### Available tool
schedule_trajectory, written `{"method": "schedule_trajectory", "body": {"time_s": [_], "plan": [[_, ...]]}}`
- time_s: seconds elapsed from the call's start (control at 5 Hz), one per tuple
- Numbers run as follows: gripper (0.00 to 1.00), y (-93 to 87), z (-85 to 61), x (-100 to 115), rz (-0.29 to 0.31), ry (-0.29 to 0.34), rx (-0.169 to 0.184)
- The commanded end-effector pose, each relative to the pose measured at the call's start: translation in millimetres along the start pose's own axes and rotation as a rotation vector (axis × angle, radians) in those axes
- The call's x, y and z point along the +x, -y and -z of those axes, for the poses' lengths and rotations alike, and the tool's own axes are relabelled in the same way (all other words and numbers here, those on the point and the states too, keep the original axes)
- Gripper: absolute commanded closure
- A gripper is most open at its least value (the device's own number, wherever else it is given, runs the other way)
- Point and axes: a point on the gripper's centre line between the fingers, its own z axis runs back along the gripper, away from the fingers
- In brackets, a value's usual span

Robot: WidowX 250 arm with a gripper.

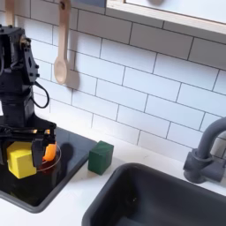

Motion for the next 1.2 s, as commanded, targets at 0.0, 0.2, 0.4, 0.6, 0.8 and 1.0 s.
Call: {"method": "schedule_trajectory", "body": {"time_s": [0.0,0.2,0.4,0.6,0.8,1.0], "plan": [[1.00,-5.7,9.5,10.7,-0.030,-0.011,0.014],[1.00,-4.2,12.6,9.7,-0.026,-0.022,0.016],[1.00,-5.4,12.1,9.2,-0.029,-0.018,0.020],[1.00,-6.2,11.4,8.8,-0.034,-0.017,0.022],[0.00,-7.5,10.5,10.8,-0.048,-0.011,0.024],[0.00,-7.4,10.8,11.0,-0.051,-0.013,0.028]]}}
